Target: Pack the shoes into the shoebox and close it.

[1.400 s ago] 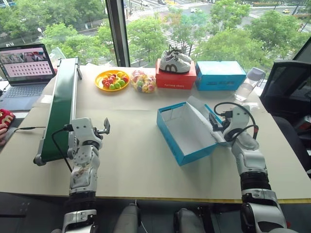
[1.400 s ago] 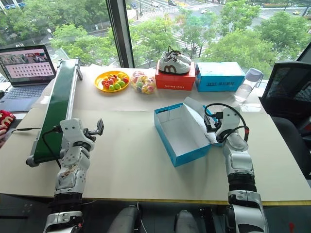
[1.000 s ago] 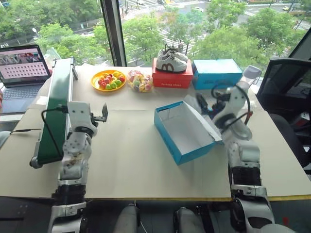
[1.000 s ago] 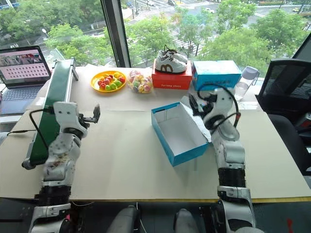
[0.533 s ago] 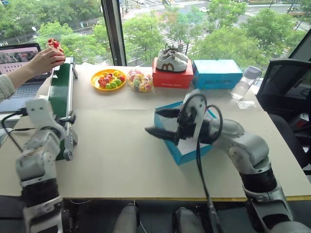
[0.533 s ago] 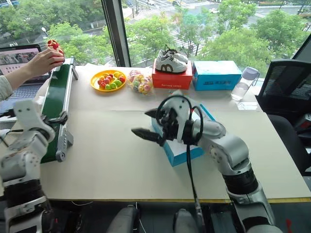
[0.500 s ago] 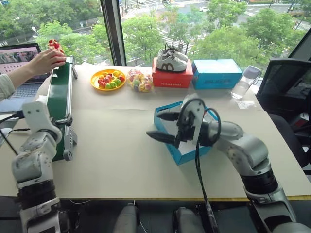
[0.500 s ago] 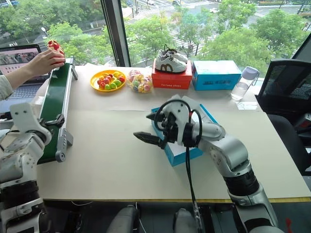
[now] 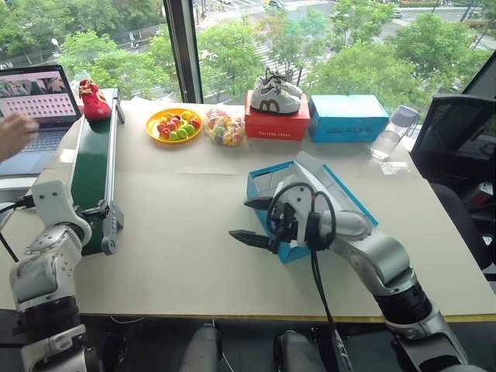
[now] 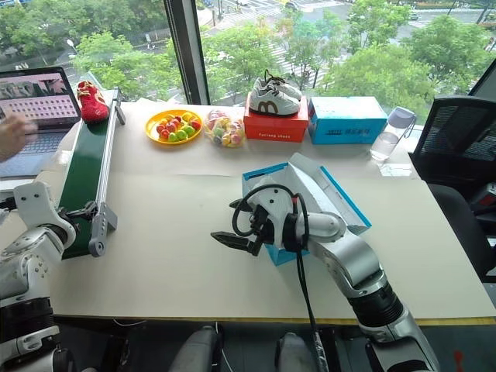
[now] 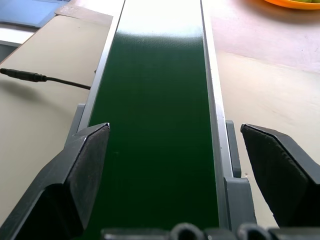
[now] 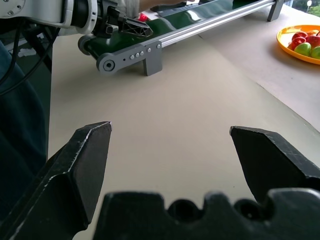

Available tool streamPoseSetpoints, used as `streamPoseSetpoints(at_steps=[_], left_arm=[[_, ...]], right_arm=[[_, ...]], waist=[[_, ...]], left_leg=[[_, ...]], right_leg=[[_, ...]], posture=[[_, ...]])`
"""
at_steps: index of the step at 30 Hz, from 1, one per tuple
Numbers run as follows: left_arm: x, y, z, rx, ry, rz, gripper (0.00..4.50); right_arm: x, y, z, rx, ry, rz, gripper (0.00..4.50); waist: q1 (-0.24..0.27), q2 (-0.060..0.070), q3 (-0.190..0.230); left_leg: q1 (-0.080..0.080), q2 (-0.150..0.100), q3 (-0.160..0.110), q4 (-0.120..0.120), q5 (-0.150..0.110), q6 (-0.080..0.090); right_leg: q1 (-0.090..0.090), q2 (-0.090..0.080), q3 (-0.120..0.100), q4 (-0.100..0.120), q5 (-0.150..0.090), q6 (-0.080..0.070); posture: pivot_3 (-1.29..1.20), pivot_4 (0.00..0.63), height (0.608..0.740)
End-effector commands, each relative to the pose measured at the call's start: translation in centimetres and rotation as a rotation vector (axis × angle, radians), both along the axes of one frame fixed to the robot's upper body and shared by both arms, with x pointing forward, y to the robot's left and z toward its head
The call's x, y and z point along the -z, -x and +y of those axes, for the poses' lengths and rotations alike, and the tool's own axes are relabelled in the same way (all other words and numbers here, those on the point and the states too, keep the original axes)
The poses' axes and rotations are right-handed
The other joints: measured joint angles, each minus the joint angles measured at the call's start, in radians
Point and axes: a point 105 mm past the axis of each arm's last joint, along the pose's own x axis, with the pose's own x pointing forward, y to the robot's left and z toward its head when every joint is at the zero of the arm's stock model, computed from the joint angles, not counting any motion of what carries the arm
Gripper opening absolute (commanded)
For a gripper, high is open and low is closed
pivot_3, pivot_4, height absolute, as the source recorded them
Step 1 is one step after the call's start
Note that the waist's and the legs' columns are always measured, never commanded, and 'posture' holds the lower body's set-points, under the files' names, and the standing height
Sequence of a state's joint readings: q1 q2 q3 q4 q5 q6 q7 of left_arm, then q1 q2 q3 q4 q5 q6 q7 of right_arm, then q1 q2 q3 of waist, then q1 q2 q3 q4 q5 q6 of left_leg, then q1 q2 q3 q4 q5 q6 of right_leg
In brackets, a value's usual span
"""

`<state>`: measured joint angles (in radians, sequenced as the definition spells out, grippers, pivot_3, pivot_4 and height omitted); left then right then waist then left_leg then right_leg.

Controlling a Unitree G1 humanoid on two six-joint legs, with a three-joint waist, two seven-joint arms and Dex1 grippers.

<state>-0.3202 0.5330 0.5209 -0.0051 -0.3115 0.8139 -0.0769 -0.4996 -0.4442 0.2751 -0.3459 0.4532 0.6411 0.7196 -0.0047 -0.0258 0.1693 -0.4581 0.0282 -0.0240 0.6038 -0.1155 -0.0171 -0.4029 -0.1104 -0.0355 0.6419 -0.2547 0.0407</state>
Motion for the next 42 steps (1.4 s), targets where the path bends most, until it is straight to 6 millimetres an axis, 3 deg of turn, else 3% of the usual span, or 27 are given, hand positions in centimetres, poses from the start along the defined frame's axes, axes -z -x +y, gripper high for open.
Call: streamPoseSetpoints(at_steps=[1,12,24,42], left_arm=[[-0.9,-0.1,0.2,-0.004,-0.032,-0.012,4.50],[-1.5,-0.4,0.4,0.009,-0.053,0.043,4.50],[-4.9,-0.8,1.6,-0.055,-0.056,-0.013,4.50],[-5.0,-0.7,1.9,-0.059,-0.073,-0.006,4.50]], right_arm=[[-1.5,0.2,-0.2,0.005,-0.032,-0.053,4.49],[-1.3,-0.2,-0.6,0.044,-0.034,-0.048,4.49],[-1.0,-0.4,-0.5,0.063,-0.043,-0.040,4.49],[-0.4,-0.7,-0.7,0.091,-0.039,-0.023,4.49]], waist=[[0.001,0.000,0.000],[0.003,0.000,0.000],[0.006,-0.001,0.000],[0.006,-0.001,0.000]], left_leg=[[0.000,0.000,0.000,0.000,0.000,0.000],[0.000,0.002,0.001,0.000,0.000,0.000],[0.000,0.002,0.001,0.000,0.000,0.000],[0.000,0.002,0.001,0.000,0.001,-0.001]], right_leg=[[0.000,0.000,0.000,0.000,0.000,0.000],[-0.001,0.001,0.000,0.000,0.000,-0.001],[-0.001,0.001,0.000,0.000,0.000,-0.001],[-0.001,0.001,0.000,0.000,0.000,-0.001]], posture=[[0.00,0.150,0.740],[0.00,0.150,0.740],[0.00,0.150,0.740],[0.00,0.150,0.740]])
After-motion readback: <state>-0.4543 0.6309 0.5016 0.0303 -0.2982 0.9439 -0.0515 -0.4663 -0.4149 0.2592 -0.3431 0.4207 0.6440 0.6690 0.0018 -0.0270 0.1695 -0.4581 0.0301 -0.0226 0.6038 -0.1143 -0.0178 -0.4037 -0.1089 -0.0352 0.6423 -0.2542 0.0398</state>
